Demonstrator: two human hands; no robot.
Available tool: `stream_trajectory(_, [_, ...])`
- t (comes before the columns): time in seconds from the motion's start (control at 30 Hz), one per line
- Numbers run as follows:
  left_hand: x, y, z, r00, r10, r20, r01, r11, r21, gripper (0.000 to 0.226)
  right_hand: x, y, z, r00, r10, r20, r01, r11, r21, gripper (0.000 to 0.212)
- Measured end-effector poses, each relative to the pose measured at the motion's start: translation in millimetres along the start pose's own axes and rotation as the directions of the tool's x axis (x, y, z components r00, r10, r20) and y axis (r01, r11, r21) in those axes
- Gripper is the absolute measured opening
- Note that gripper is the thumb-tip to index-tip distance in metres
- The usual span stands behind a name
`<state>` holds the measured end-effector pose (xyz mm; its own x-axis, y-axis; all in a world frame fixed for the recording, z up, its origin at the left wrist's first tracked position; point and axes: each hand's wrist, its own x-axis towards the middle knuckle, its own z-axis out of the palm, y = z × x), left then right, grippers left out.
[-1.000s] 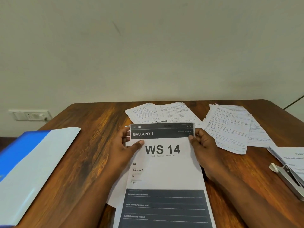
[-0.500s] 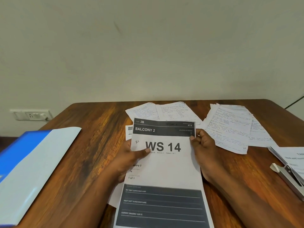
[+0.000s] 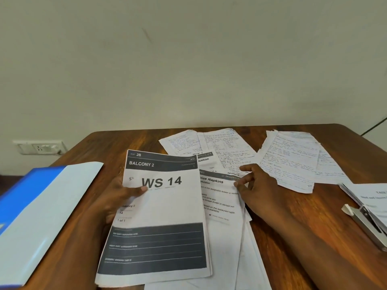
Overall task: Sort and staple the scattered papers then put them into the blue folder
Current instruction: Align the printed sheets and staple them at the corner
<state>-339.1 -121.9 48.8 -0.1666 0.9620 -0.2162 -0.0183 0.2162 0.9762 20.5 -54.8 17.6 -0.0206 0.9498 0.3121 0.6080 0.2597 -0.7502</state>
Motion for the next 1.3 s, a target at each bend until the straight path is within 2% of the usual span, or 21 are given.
stream_trajectory(0.1, [0, -2, 0, 1.0, 0.003, 0.004, -0.003, 1.0, 0.018, 0.051, 1, 6, 0, 1.0, 0.007, -0.003, -0.008, 0.995, -0.096, 0.06])
stream_trajectory(0.17, [1, -3, -3, 1.0, -0.008, 0.005, 0.008, 0.999, 0.039, 0.075, 3, 10, -2, 1.0, 0.031, -0.003, -0.031, 0.987, -0.161, 0.076])
stream_trajectory(0.2, [1, -4, -4, 1.0, -0.015, -0.003, 0.015, 0.999, 0.047, 0.078, 4, 11, -3, 0.999, 0.039, 0.004, -0.037, 0.981, -0.189, 0.082])
stream_trajectory(0.3, [4, -6, -9, 0.998, -0.007, -0.06, 0.01, 0.999, 0.043, 0.038, 5, 13, -6, 0.997, 0.06, 0.041, -0.049, 0.972, -0.23, 0.09])
stream_trajectory(0.33, [5, -6, -10, 0.997, -0.008, -0.078, 0.012, 0.999, 0.052, 0.032, 5, 14, -6, 0.997, 0.057, 0.053, -0.043, 0.97, -0.237, 0.091])
stream_trajectory(0.43, [6, -7, -12, 0.993, -0.004, -0.115, 0.013, 0.997, 0.073, 0.028, 3, 16, -4, 0.997, 0.039, 0.066, -0.02, 0.963, -0.268, 0.086])
stream_trajectory(0.57, [7, -7, -12, 0.993, -0.028, -0.115, 0.037, 0.996, 0.078, 0.035, 4, 18, -6, 0.998, 0.027, 0.064, -0.01, 0.968, -0.249, 0.073])
stream_trajectory(0.77, [5, -6, -10, 0.995, -0.028, -0.095, 0.036, 0.996, 0.082, 0.04, 10, 20, -8, 0.994, 0.004, 0.108, 0.019, 0.977, -0.214, 0.076])
stream_trajectory(0.93, [3, -4, -11, 0.99, 0.007, -0.141, 0.007, 0.995, 0.101, 0.026, 11, 21, -7, 0.992, -0.004, 0.126, 0.032, 0.975, -0.219, 0.075])
stream_trajectory(1.07, [1, 0, -7, 0.98, 0.04, -0.194, -0.015, 0.992, 0.127, 0.02, 11, 18, -8, 0.991, -0.007, 0.133, 0.033, 0.98, -0.198, 0.061])
stream_trajectory(1.3, [1, 1, -5, 0.976, 0.037, -0.214, -0.011, 0.992, 0.123, 0.019, 6, 11, -3, 0.998, 0.007, 0.07, -0.001, 0.997, -0.08, 0.049])
